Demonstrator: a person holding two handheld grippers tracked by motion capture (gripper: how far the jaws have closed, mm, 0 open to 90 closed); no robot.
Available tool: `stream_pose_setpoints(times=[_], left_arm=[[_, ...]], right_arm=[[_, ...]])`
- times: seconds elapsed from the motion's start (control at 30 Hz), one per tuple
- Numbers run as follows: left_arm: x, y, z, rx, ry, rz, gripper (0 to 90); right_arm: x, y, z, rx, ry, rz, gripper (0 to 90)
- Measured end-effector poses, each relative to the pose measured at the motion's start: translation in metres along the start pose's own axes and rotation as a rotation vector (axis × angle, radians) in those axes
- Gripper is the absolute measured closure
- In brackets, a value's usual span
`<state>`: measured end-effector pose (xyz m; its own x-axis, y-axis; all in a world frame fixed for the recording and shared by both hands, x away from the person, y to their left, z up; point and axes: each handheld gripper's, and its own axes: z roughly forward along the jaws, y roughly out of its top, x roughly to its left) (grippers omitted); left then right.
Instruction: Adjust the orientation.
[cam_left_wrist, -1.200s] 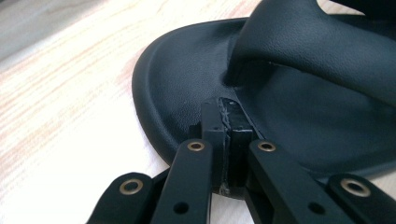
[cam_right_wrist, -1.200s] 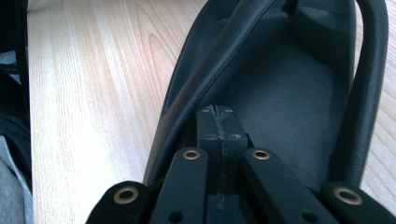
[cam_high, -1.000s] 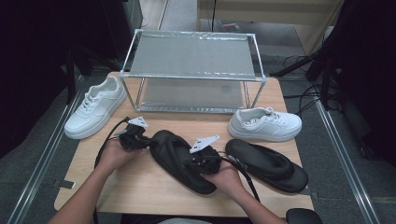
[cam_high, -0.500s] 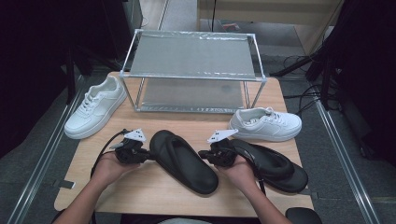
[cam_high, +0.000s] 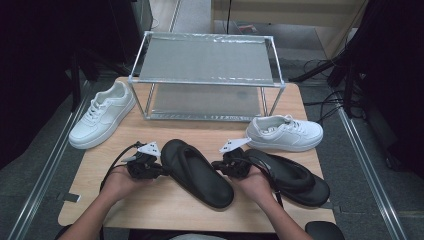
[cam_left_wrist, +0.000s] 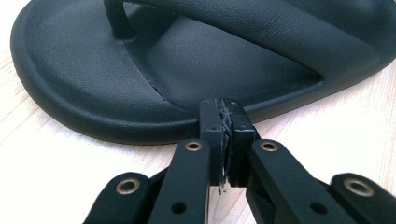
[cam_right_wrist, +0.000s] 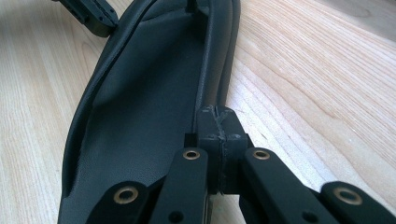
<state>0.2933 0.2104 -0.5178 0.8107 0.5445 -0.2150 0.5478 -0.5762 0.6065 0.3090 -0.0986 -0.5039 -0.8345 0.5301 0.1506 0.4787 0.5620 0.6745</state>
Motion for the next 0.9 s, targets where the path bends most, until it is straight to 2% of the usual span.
stream_pose_setpoints(times=[0.1, 0.43, 0.6, 0.73, 0.83, 0.9], left_arm=[[0.002, 0.002, 0.001, -0.006, -0.002, -0.02, 88.8], [0.01, 0.009, 0.006, -0.022, 0.01, -0.038, 88.7], [0.016, 0.014, 0.009, -0.028, 0.022, -0.052, 88.7], [0.021, 0.015, 0.009, -0.047, 0.029, -0.069, 88.7], [0.024, 0.018, 0.009, -0.039, 0.045, -0.066, 88.6], [0.027, 0.018, 0.009, -0.038, 0.034, -0.073, 88.6]], right_arm=[[0.001, 0.0, 0.0, 0.003, -0.009, -0.004, 90.0], [0.001, 0.001, -0.001, -0.004, -0.032, -0.001, 90.0], [0.003, 0.003, -0.001, -0.005, -0.061, -0.012, 90.0], [0.004, 0.003, 0.0, -0.009, -0.062, -0.01, 90.0], [0.005, 0.004, 0.002, -0.018, -0.056, 0.003, 90.0], [0.006, 0.005, 0.002, -0.019, -0.065, 0.003, 90.0]])
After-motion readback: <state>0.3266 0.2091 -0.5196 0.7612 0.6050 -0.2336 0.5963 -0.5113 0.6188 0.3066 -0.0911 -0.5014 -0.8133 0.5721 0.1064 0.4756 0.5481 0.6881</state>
